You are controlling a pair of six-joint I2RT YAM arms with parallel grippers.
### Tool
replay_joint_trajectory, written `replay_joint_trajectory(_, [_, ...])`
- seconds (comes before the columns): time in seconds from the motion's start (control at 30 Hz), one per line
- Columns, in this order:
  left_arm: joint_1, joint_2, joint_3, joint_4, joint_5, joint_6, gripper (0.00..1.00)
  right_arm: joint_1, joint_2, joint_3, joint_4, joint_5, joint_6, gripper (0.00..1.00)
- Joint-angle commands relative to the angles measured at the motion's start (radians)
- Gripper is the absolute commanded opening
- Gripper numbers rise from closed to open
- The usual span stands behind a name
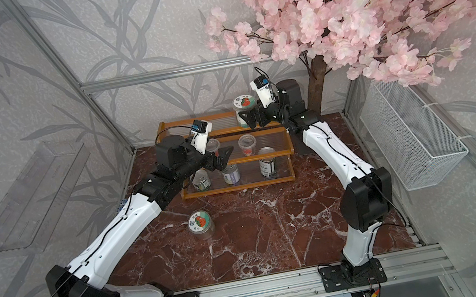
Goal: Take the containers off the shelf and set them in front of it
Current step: 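Pick up a container from the shelf.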
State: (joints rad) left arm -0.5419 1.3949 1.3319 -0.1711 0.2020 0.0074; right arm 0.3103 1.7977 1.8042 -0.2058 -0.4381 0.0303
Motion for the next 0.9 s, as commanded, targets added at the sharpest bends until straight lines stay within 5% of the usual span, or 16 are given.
replay_joint_trajectory(0.0, [0.004, -0.028, -0.012, 0.019, 0.013, -0.007, 1.00, 0.015, 0.039, 0.067, 0.026, 0.016, 0.003, 0.99])
replay_joint_trajectory(0.17, [0.007, -0.034, -0.018, 0.020, 0.012, -0.005, 1.00, 0.022, 0.091, 0.128, 0.014, 0.020, 0.010, 0.98])
replay_joint_trajectory(0.47, [0.010, -0.042, -0.027, 0.017, 0.009, -0.005, 1.00, 0.024, 0.076, 0.133, 0.020, -0.008, 0.005, 0.72])
replay_joint_trajectory(0.87, [0.017, -0.060, -0.036, 0.022, 0.044, -0.020, 1.00, 0.065, -0.165, -0.011, 0.009, -0.082, -0.080, 0.70])
